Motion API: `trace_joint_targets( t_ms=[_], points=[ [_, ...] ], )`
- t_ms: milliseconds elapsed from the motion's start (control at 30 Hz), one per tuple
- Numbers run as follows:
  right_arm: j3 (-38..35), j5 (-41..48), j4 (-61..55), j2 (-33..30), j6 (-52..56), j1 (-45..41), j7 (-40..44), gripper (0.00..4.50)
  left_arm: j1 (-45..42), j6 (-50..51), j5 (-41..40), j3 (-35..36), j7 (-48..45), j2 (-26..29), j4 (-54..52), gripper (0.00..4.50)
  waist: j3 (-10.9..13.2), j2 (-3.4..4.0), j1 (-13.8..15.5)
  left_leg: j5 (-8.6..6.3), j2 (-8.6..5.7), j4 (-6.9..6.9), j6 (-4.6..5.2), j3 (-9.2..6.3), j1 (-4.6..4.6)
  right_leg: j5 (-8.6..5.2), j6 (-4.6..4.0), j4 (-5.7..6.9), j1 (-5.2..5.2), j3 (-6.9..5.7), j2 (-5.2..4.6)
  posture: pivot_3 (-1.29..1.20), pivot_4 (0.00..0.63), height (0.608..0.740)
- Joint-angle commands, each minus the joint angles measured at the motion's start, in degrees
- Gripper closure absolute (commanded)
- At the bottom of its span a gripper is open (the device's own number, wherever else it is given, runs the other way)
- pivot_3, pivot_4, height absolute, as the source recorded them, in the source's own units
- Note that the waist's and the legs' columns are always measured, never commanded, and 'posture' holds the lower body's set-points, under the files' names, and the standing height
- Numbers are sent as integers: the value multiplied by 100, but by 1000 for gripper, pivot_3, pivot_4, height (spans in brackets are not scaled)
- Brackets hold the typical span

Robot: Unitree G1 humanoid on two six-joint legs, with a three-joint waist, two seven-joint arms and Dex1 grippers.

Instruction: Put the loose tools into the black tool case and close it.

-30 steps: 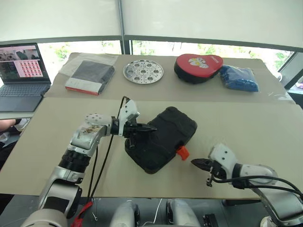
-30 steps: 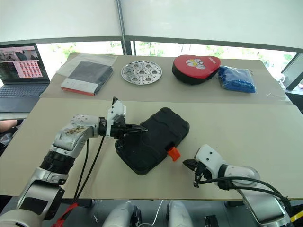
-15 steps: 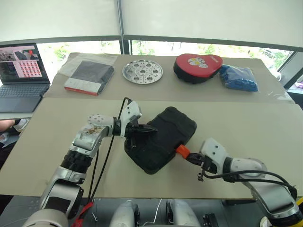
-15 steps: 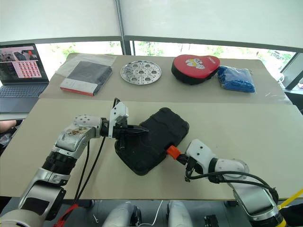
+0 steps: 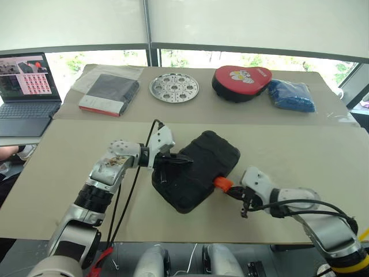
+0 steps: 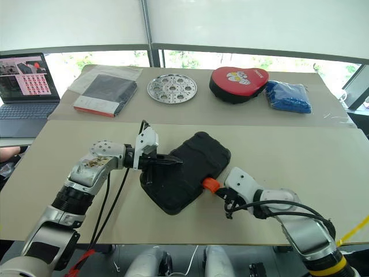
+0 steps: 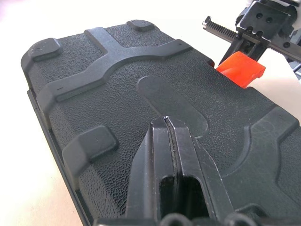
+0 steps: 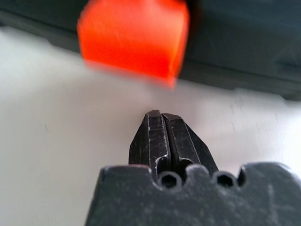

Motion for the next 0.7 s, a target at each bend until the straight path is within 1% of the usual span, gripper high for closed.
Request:
trace_joint_targets(
  t_ms=[33,67,167,200,300,400,467,567,700],
  points=[
    [-807,428,-450,-98,-364,225,239,4471,193,76,116,-174,-66,71,37,4500,-1,1,-7,0,0,-1,0,0,0,0,0,0,0,0,0,0,150,740],
    [-1041,632,-569,-113,-363,329,356,4471,192,83,115,-175,-67,73,37,4500,-1,2,-11,-2,0,-1,3,0,1,0,0,0,0,1,0,0,150,740],
    [-1419,995,-784,-158,-331,513,567,4471,184,76,117,-178,-74,78,63,4500,-2,3,-15,-6,2,-1,10,-1,5,0,0,2,3,1,1,0,150,740],
    [-1586,1252,-944,-192,-198,543,643,4471,170,60,128,-182,-87,87,104,4500,-2,3,-11,-6,3,-1,11,-1,5,0,0,2,4,1,1,0,150,740],
    [-1795,1759,-1211,-226,72,508,707,4471,146,46,139,-186,-113,103,173,4500,-4,5,-18,-7,3,-1,11,-2,6,0,0,4,4,2,1,0,150,740],
    [-1575,1640,-1114,-211,44,358,570,4471,139,33,147,-188,-120,96,210,4500,-6,5,-20,-6,5,-1,11,-2,9,0,-1,5,7,1,1,0,150,740],
    [-1324,1342,-916,-198,-77,238,446,4471,144,35,149,-192,-117,95,217,4500,-7,5,-26,-7,4,-1,11,-2,9,0,-1,5,6,2,1,0,150,740],
    [-1029,1118,-703,-131,-119,65,286,4471,160,49,152,-189,-116,107,205,4500,-9,6,-29,-6,4,-1,11,-2,9,0,-1,5,6,1,1,0,150,740],
    [-786,969,-573,-76,-272,1,296,4471,189,78,146,-166,-102,133,182,4500,-12,11,-37,-6,3,-1,11,-1,9,-1,-2,5,5,2,2,0,150,740]
  ],
)
